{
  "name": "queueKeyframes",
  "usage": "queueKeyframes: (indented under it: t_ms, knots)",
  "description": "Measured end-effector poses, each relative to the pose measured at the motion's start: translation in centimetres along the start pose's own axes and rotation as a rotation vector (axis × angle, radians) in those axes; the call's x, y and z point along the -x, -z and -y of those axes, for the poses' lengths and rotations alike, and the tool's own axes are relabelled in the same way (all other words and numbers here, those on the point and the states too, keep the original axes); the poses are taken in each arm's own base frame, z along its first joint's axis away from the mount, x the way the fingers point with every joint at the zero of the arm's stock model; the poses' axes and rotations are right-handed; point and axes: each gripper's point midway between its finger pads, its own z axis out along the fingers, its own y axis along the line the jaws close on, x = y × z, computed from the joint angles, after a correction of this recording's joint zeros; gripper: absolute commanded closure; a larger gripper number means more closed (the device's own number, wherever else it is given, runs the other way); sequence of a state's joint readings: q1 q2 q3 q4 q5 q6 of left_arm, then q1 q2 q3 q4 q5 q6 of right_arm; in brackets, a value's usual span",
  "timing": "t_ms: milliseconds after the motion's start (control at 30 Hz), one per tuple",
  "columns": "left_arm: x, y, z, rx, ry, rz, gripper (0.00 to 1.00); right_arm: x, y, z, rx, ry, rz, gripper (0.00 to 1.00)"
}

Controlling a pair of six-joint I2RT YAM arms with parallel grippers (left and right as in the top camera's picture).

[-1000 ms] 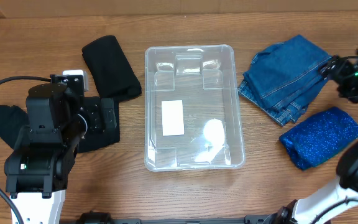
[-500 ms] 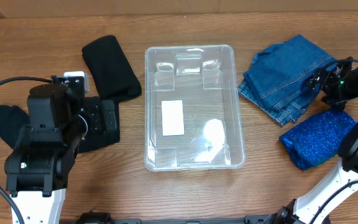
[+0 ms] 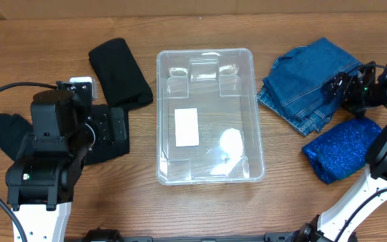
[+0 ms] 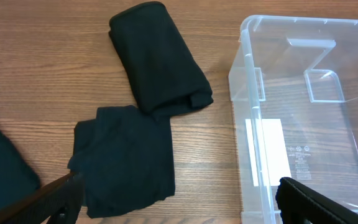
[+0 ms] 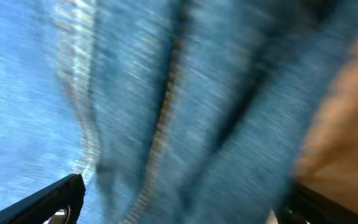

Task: Pack container
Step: 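Move the right gripper to the folded blue jeans, then grasp the folded blue jeans with the right gripper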

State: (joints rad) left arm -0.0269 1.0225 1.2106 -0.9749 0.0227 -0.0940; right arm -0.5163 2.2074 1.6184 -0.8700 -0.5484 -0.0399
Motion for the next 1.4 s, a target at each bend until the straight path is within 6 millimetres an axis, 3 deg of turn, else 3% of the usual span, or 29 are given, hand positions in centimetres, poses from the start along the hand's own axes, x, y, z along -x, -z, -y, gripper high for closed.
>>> queueKeyframes:
  t_ms: [300, 567, 800, 1167, 1400]
  knots:
    - [0.0, 0.0, 0.0, 0.000, 0.000, 0.000, 0.00, 1.5, -0.9, -1.7, 0.132, -0.081, 0.036, 0.00]
    - [0.0, 0.0, 0.0, 0.000, 0.000, 0.000, 0.00, 3.2, -2.1, -2.8, 0.122, -0.089, 0.102, 0.00]
    - [0.0, 0.0, 0.0, -0.001, 0.000, 0.000, 0.00, 3.3, -2.7, -2.4, 0.079, -0.145, 0.143, 0.15]
    - [0.0, 0.0, 0.1, -0.004, 0.000, -0.001, 0.00, 3.0, -3.8, -2.9, 0.028, -0.078, 0.221, 0.17]
    - [-0.1, 0.0, 0.1, -0.007, 0.000, -0.003, 0.00, 2.7, -5.0, -4.2, 0.003, -0.040, 0.228, 0.36]
